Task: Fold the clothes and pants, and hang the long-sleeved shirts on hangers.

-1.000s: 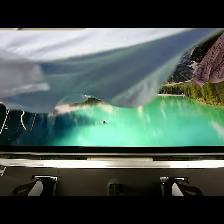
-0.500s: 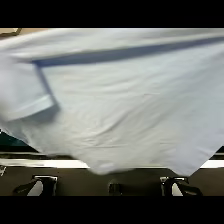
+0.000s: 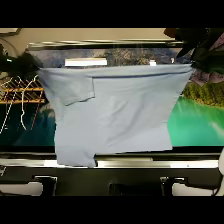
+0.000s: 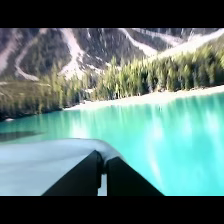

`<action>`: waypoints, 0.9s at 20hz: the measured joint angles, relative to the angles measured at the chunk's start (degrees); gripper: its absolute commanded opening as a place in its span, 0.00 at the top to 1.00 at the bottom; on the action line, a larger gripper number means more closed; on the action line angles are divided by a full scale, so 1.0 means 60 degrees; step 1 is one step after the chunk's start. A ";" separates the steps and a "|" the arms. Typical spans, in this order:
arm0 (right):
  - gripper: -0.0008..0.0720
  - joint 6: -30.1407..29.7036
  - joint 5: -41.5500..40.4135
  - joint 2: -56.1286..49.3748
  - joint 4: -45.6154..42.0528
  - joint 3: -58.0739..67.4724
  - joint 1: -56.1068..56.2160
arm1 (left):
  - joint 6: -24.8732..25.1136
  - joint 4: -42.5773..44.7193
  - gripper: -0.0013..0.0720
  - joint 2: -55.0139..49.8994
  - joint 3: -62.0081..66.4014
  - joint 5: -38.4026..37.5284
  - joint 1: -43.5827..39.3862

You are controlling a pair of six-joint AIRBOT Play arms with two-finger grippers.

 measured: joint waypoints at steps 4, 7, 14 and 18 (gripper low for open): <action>0.94 -0.0401 -0.1271 -0.2109 0.0470 0.0000 0.0007 | 0.0430 0.0102 0.96 -0.2386 0.0007 0.1679 -0.0408; 0.94 -0.0645 -0.1923 -0.3115 0.0761 0.0000 0.0007 | 0.0718 0.0153 0.96 -0.3282 0.0011 0.2317 -0.0499; 0.94 -0.0783 -0.0911 -0.3785 0.0663 0.0004 0.0007 | 0.1096 0.0219 0.96 -0.3457 0.0051 0.0510 -0.0546; 0.94 -0.0437 0.0361 -0.3836 0.0011 0.0007 0.0007 | 0.0991 0.0306 0.96 -0.3300 0.0051 -0.1224 -0.0554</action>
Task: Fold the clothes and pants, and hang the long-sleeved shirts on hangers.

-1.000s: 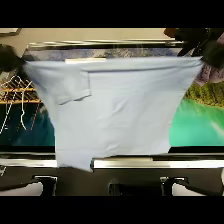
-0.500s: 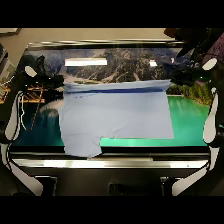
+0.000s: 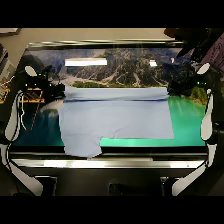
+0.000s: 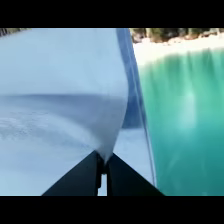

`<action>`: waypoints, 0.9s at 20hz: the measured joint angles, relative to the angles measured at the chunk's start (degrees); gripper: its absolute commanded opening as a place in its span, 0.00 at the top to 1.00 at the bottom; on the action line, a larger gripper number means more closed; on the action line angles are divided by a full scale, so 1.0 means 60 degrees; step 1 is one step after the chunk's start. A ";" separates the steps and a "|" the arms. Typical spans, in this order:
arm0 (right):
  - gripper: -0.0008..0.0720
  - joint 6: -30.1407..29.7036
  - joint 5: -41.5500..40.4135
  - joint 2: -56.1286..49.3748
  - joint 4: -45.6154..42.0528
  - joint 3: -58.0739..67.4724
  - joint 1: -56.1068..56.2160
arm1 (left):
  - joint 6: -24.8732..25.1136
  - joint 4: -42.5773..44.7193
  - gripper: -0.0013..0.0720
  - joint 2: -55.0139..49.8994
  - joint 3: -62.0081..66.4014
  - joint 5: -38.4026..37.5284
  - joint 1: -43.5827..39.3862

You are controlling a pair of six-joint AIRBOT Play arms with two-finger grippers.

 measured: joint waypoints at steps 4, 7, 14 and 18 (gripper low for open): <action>0.94 0.0171 0.0739 -0.0018 -0.0310 0.0000 0.0000 | -0.0142 0.0138 0.96 0.0018 -0.0022 -0.0976 -0.0004; 0.94 0.0244 0.0969 -0.0029 -0.0525 0.0000 0.0000 | -0.0193 0.0437 0.96 0.0018 -0.0022 -0.1351 -0.0004; 0.94 0.0299 0.1268 -0.0255 -0.0922 0.0000 0.0168 | -0.0350 0.0729 0.96 -0.0182 -0.0022 -0.1636 -0.0022; 0.61 0.0328 0.1479 -0.0419 -0.1341 0.0000 0.0237 | -0.0386 0.0794 0.69 -0.0270 -0.0022 -0.1643 -0.0026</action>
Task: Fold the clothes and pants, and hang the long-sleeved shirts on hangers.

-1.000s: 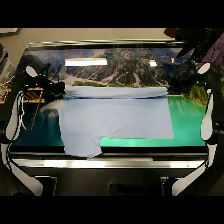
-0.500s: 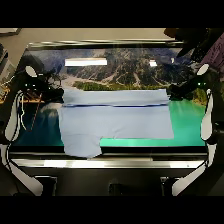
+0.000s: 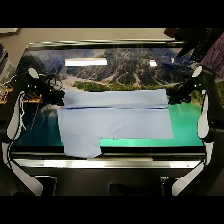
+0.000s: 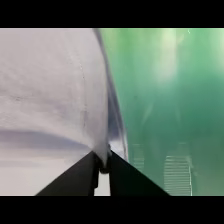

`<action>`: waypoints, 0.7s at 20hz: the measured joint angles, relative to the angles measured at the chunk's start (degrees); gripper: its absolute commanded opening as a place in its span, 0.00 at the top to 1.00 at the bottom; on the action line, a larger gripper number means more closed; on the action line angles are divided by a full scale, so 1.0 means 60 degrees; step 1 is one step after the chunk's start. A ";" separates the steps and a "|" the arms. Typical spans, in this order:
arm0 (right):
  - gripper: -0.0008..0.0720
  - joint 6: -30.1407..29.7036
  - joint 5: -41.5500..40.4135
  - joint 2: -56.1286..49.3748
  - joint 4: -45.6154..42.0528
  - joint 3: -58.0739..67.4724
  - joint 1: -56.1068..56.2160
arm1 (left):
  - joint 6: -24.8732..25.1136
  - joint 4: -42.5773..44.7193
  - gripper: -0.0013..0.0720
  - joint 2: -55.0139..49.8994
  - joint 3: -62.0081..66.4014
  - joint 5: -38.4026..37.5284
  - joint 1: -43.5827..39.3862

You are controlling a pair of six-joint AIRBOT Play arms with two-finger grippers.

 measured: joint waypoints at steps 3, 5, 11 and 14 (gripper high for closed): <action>0.47 0.0160 0.0240 -0.0058 -0.0069 0.0000 0.0007 | -0.0033 0.0018 0.52 -0.0022 0.0000 0.0011 0.0000; 0.44 0.0146 0.0576 -0.0040 0.0022 0.0000 0.0011 | -0.0084 -0.0004 0.41 0.0066 0.0000 0.0040 0.0040; 0.40 -0.0528 0.0914 0.1064 0.0849 -0.0127 -0.0900 | -0.0182 0.0404 0.26 0.1275 -0.0361 -0.0310 0.0681; 0.40 -0.0907 0.0812 0.1978 0.1621 -0.1147 -0.1759 | -0.0168 0.0073 0.26 0.2670 -0.2204 -0.0266 0.1217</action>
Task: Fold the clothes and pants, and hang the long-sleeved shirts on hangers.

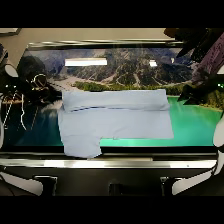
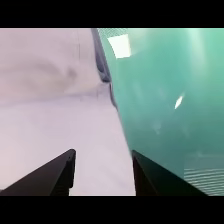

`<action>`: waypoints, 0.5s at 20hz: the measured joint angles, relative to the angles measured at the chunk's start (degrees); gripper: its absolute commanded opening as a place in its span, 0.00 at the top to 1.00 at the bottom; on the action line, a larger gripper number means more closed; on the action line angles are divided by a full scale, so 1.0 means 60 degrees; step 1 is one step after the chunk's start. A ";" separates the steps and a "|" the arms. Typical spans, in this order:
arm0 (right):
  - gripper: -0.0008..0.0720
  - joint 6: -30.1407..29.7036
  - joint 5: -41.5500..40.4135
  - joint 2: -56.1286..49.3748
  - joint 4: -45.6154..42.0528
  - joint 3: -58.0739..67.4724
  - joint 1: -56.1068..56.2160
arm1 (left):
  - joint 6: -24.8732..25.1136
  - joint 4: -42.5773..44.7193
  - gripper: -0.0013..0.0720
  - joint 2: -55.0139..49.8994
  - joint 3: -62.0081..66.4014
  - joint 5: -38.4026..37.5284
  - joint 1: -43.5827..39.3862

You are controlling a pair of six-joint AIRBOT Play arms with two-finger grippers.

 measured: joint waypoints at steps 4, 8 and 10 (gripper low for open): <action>0.40 -0.0277 -0.0433 0.1180 0.0670 -0.2142 -0.0674 | 0.0146 -0.0841 0.26 0.2790 -0.4386 0.0736 0.0521; 0.41 -0.0368 -0.0616 0.1880 0.0969 -0.3483 -0.0860 | 0.0044 -0.1978 0.25 0.5217 -0.8280 0.1869 0.0678; 0.41 -0.0375 -0.0612 0.2149 0.1075 -0.3781 -0.0896 | -0.0018 -0.2299 0.26 0.5920 -0.9551 0.2273 0.0718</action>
